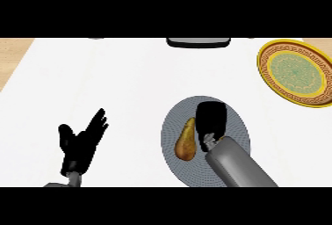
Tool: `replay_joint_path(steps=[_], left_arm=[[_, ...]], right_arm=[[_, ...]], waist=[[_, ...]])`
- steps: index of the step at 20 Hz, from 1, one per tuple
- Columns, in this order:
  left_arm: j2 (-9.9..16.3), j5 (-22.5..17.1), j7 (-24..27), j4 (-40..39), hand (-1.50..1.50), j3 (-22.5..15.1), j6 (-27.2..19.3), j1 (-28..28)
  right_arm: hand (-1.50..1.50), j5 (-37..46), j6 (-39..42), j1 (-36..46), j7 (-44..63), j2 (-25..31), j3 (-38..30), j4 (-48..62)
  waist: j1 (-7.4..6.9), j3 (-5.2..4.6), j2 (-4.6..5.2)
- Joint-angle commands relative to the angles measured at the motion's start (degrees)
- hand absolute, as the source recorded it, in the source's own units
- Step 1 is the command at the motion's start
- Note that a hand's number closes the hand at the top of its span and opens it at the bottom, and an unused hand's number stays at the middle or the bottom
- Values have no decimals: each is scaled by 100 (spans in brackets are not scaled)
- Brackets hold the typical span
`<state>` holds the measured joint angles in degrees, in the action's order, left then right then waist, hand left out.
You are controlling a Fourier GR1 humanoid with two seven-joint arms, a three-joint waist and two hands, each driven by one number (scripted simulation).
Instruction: Pick the squash from the placemat and place it in the plate
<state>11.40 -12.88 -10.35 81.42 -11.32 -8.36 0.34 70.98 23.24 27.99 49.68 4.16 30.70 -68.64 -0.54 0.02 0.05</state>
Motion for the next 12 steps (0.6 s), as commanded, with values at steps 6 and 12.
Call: replay_joint_path(steps=[6,12], left_arm=[[24,18,42,122,0,-28,51,-40],[1,89,-7,181,0,-181,148,-276]], right_arm=[[150,-175,-1773,1326,1842,47,-2903,284],[150,956,-2951,2200,2317,658,-3376,682]], waist=[[-156,48,221],[-576,9,339]])
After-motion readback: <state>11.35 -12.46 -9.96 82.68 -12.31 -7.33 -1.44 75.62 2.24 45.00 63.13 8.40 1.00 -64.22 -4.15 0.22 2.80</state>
